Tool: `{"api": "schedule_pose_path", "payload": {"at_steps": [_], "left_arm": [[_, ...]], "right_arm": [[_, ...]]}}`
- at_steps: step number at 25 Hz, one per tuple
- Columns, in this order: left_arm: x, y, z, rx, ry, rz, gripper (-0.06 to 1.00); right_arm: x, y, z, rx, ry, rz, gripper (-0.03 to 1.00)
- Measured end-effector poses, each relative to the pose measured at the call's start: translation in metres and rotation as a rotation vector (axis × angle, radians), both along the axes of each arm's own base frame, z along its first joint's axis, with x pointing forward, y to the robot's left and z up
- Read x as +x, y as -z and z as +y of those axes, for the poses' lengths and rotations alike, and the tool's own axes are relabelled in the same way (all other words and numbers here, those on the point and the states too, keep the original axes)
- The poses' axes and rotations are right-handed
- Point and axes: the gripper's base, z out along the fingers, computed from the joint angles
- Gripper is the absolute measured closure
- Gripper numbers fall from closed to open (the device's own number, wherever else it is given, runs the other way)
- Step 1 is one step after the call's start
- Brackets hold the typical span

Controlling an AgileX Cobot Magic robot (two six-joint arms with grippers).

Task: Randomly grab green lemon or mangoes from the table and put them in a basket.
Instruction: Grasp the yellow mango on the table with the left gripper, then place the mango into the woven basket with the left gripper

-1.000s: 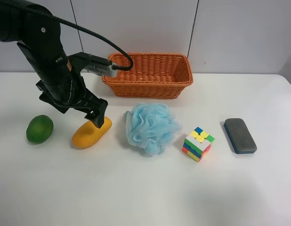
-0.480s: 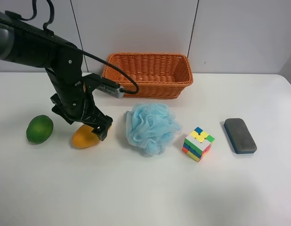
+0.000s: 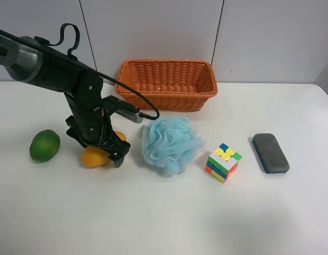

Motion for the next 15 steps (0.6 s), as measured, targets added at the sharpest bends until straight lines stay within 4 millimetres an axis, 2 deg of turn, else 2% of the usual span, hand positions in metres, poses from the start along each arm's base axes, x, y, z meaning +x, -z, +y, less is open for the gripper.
{"api": "schedule_pose_path", "payload": {"at_steps": [2, 5, 6, 15], "left_arm": [[0.0001, 0.0000, 0.0000, -0.001, 0.000, -0.001, 0.03], [0.0001, 0.0000, 0.0000, -0.001, 0.000, -0.001, 0.30], [0.0001, 0.0000, 0.0000, -0.001, 0.000, -0.001, 0.36], [0.0007, -0.0009, 0.0001, 0.006, 0.004, -0.001, 0.35]], "right_arm": [[0.0000, 0.0000, 0.0000, 0.000, 0.000, 0.000, -0.02], [0.0000, 0.0000, 0.0000, 0.000, 0.000, 0.000, -0.02], [0.0000, 0.0000, 0.0000, 0.000, 0.000, 0.000, -0.02], [0.0000, 0.0000, 0.0000, 0.000, 0.000, 0.000, -0.02]]}}
